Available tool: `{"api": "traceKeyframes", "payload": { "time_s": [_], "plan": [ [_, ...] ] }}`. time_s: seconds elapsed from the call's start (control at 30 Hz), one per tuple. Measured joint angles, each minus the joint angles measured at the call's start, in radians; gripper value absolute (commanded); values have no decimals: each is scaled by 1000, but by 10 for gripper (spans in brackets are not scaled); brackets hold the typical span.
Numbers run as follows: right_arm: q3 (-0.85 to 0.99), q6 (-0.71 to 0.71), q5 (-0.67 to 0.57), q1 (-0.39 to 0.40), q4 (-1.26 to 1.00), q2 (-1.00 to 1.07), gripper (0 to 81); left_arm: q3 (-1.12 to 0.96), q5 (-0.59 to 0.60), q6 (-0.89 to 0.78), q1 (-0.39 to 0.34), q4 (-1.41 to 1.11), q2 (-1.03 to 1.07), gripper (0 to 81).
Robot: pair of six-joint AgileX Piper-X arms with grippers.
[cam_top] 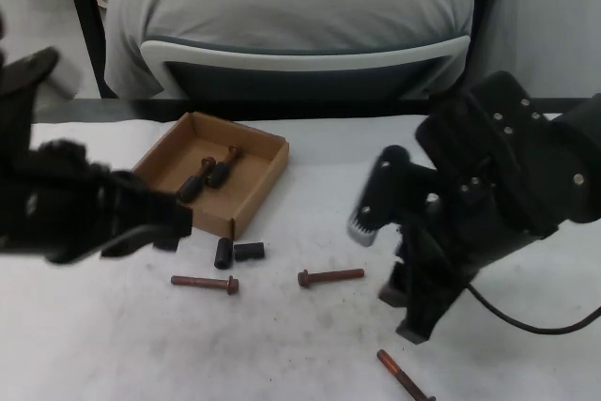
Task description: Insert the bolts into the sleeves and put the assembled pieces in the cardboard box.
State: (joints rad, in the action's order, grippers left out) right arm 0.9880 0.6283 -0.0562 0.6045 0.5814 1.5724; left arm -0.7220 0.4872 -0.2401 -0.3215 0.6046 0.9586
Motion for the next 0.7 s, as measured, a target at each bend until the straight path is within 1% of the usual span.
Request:
{"api": "traceKeyframes", "payload": {
  "time_s": [0.13,0.33,0.47,0.57,0.7],
  "plan": [
    [4,84,42,37,-53,17,483,58,35,-20,-9,0,-115,8],
    [31,110,95,39,-39,82,478,137,54,-8,-21,-22,-243,8],
    [111,141,125,39,-2,165,430,208,54,27,-24,-87,-332,8],
    [134,154,126,39,0,180,430,254,54,44,-23,-141,-430,8],
    [211,183,129,39,21,223,430,292,59,58,-23,-161,-539,8]
  ]
}}
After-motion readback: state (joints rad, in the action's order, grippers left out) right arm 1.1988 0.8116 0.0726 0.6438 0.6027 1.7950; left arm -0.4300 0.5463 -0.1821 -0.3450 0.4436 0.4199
